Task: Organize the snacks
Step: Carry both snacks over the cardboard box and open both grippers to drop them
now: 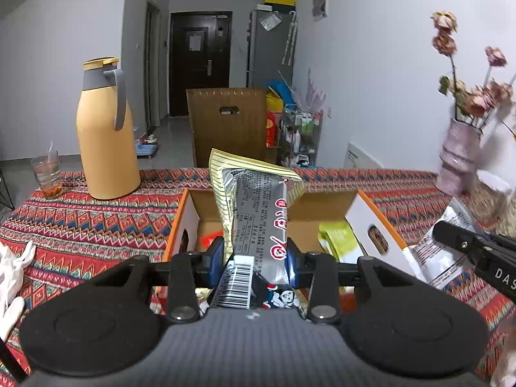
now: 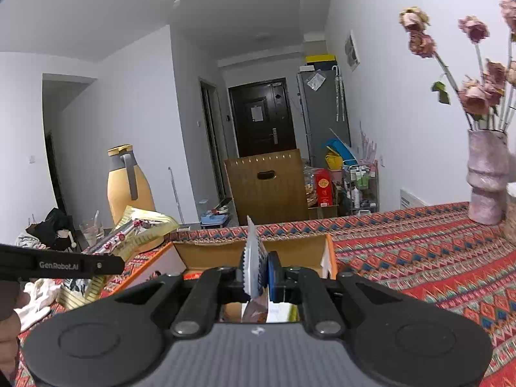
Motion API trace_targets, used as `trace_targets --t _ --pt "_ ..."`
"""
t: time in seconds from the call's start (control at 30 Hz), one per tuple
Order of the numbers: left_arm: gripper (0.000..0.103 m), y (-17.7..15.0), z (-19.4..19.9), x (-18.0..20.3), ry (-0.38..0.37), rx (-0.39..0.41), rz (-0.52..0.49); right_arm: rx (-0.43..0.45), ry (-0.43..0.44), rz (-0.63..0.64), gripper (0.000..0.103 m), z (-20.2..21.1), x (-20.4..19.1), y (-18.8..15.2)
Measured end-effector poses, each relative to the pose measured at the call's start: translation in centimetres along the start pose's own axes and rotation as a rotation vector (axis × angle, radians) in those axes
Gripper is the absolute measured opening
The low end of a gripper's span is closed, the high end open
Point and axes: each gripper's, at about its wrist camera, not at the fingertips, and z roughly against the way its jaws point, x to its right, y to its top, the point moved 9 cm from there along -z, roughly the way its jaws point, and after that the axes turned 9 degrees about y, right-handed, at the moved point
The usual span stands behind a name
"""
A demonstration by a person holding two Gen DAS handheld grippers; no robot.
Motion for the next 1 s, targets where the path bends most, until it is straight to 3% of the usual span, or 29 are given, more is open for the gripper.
trace_targets --t 0.33,0.63,1.0 --pt "0.038 1.6 -5.6 -1.1 0.037 -0.019 0.081 -0.068 0.015 -0.015 0.010 -7.4 0.3 0.6" --pt "0.038 -0.9 -9.4 -1.7 0.050 -0.066 0.089 -0.045 0.001 -0.039 0.010 -9.5 1.4 -0.4" --pt "0.038 -1.9 -10.3 -1.4 0.037 -0.092 0.080 -0.093 -0.004 -0.065 0.010 -11.8 2.1 -2.3"
